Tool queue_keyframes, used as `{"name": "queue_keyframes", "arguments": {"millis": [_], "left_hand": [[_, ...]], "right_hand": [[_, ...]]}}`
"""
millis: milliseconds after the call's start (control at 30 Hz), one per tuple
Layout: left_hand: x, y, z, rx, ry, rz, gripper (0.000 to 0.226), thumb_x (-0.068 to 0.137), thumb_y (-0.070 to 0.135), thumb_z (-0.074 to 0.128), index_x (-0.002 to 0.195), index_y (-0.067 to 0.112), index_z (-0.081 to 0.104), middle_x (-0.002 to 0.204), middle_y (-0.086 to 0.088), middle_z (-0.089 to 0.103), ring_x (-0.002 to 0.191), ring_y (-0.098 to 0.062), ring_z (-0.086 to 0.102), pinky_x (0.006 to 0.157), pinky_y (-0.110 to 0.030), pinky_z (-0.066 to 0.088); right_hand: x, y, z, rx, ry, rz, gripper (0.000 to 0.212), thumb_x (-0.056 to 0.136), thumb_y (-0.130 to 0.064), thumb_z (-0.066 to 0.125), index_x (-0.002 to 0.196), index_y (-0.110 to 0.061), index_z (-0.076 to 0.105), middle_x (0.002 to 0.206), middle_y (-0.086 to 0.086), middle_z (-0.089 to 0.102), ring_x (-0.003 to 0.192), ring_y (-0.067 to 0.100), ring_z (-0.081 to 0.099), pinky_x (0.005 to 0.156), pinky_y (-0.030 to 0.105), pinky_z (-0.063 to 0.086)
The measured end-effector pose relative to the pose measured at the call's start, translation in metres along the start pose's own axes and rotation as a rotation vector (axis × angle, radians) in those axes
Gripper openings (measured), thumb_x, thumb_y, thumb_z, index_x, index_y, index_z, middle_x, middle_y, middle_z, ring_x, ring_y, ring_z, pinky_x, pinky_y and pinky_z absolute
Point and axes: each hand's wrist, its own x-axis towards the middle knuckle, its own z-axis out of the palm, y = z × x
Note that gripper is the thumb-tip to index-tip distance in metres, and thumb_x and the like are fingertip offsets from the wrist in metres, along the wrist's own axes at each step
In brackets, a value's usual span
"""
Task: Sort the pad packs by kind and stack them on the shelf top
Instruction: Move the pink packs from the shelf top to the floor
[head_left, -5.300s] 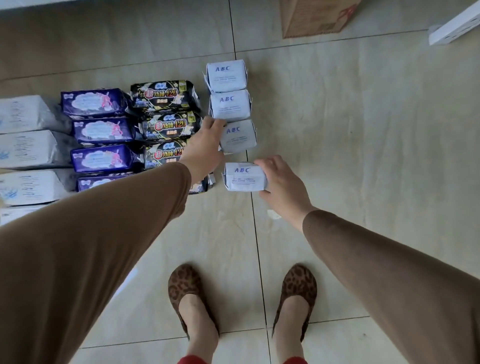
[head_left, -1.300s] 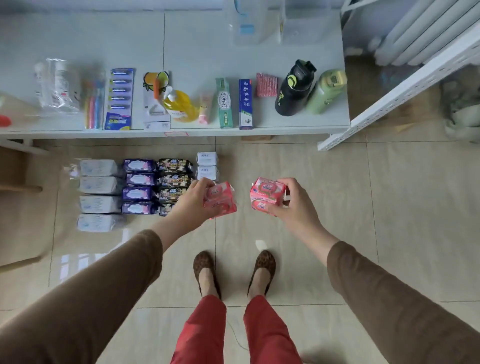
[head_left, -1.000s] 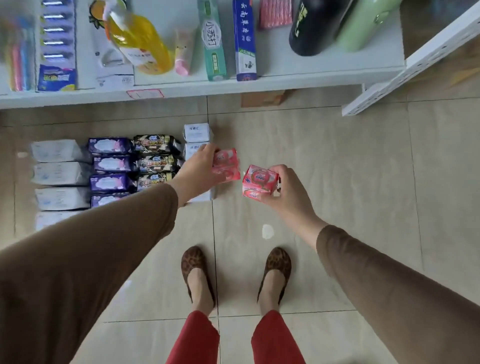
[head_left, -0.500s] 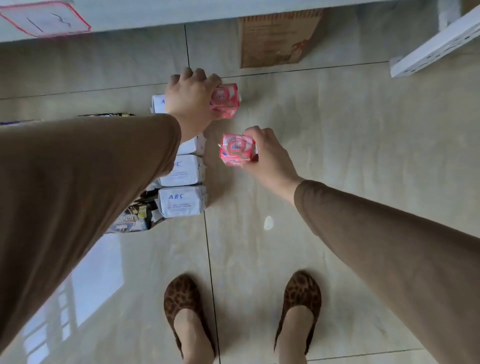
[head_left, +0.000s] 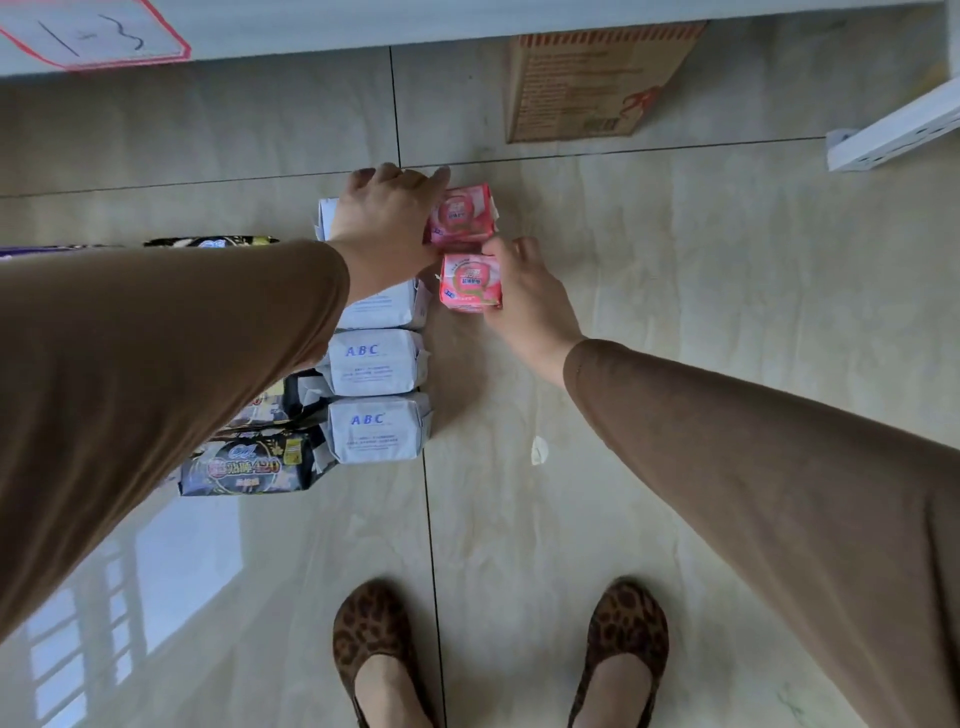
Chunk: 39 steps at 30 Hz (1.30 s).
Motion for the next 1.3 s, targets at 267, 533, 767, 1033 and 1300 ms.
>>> {"name": "queue_keyframes", "arguments": {"millis": [267,533,767,1033,1300], "left_hand": [[-0.033,-0.004,-0.006,-0.081,0.058,-0.017,0.065,0.087,0.023,0.059,0.149,0.025,0.037,0.148,-0.004,0.044,0.135,-0.03,0.037,0.11,-0.044,0.03],[-0.117,0.031,-0.044,-0.193,0.046,-0.149,0.061,0.091,0.029,0.059,0.148,0.021,0.038,0.148,-0.003,0.043,0.137,-0.028,0.035,0.11,-0.044,0.031],[-0.219,0.093,-0.171,-0.288,-0.079,-0.22,0.05,0.09,0.03,0.06,0.138,0.02,0.049,0.142,-0.002,0.049,0.133,-0.027,0.038,0.107,-0.041,0.034],[-0.315,0.145,-0.407,-0.395,0.001,-0.217,0.044,0.089,0.03,0.063,0.132,0.021,0.056,0.133,-0.001,0.056,0.124,-0.026,0.045,0.098,-0.037,0.04],[-0.355,0.152,-0.605,-0.468,0.299,-0.165,0.047,0.089,0.036,0.065,0.134,0.024,0.055,0.137,0.003,0.054,0.128,-0.021,0.044,0.102,-0.035,0.037]], "right_hand": [[-0.008,-0.01,0.001,-0.035,0.054,0.001,0.072,0.076,0.014,0.049,0.141,-0.018,0.043,0.126,0.008,0.042,0.087,0.028,0.059,0.074,0.039,0.054],[-0.093,-0.023,-0.058,-0.015,-0.018,0.061,0.061,0.084,-0.003,0.061,0.141,-0.015,0.041,0.141,0.007,0.038,0.111,0.028,0.058,0.076,0.029,0.046],[-0.185,-0.095,-0.194,0.005,-0.081,0.136,0.049,0.09,-0.019,0.061,0.137,-0.019,0.045,0.133,0.003,0.048,0.12,0.025,0.047,0.09,0.034,0.042],[-0.281,-0.225,-0.416,-0.045,-0.017,0.023,0.049,0.089,-0.021,0.061,0.135,-0.015,0.046,0.129,0.008,0.053,0.12,0.03,0.042,0.098,0.039,0.039],[-0.301,-0.343,-0.575,0.0,0.158,-0.201,0.046,0.09,-0.025,0.066,0.133,-0.018,0.051,0.128,0.0,0.056,0.12,0.02,0.047,0.093,0.026,0.035]]}}
